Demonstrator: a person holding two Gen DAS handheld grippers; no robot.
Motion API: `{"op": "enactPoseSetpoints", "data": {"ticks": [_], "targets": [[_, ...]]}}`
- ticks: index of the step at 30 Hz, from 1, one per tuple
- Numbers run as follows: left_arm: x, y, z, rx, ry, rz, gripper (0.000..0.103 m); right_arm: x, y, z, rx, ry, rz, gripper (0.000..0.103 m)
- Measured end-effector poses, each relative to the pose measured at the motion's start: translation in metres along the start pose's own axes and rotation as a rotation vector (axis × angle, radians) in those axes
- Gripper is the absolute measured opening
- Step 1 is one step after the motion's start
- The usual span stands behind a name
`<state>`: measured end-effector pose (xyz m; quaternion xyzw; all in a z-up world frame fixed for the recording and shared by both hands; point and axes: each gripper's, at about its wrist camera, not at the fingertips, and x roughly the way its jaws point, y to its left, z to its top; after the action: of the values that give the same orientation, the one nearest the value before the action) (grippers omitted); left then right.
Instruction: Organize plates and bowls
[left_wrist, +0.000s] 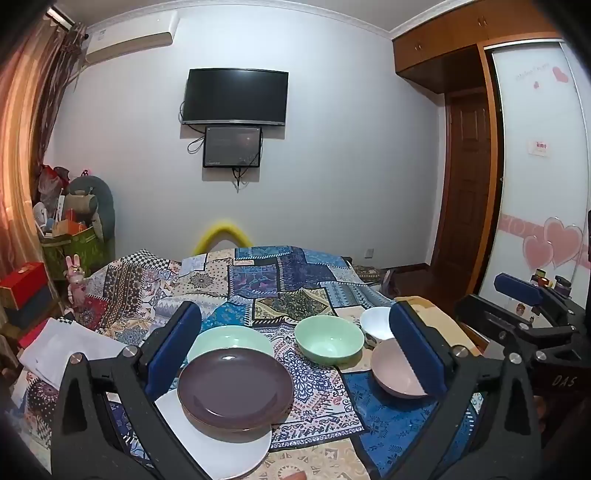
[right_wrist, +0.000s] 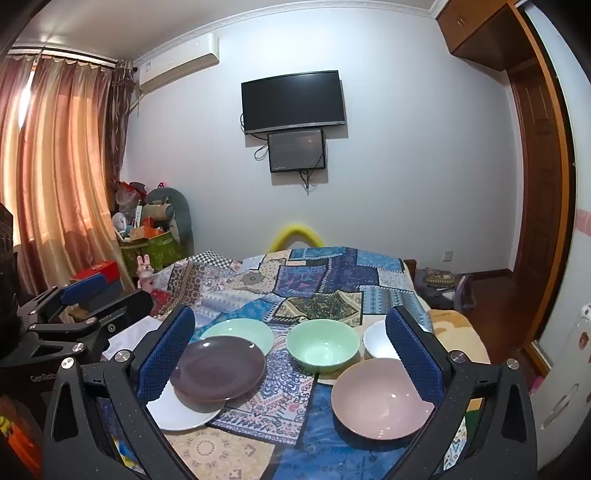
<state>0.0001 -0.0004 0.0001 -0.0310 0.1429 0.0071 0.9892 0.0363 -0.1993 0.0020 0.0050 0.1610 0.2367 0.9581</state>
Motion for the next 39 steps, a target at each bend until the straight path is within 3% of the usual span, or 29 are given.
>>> {"op": "enactPoseSetpoints", "data": {"ticks": [9, 12, 39], "targets": [[0.0, 0.011, 0.003, -0.036, 0.007, -0.004, 0.103, -0.006, -0.001, 0.003, 0.009, -0.008, 0.005, 0.103], [-0.001, -0.005, 0.004, -0.002, 0.011, -0.016, 0.103, -0.009, 0.0, 0.005, 0.011, -0.009, 0.006, 0.103], [0.002, -0.001, -0.001, -0.015, 0.014, -0.02, 0.103, -0.008, 0.004, 0.002, 0.018, -0.014, 0.022, 0.103]]}}
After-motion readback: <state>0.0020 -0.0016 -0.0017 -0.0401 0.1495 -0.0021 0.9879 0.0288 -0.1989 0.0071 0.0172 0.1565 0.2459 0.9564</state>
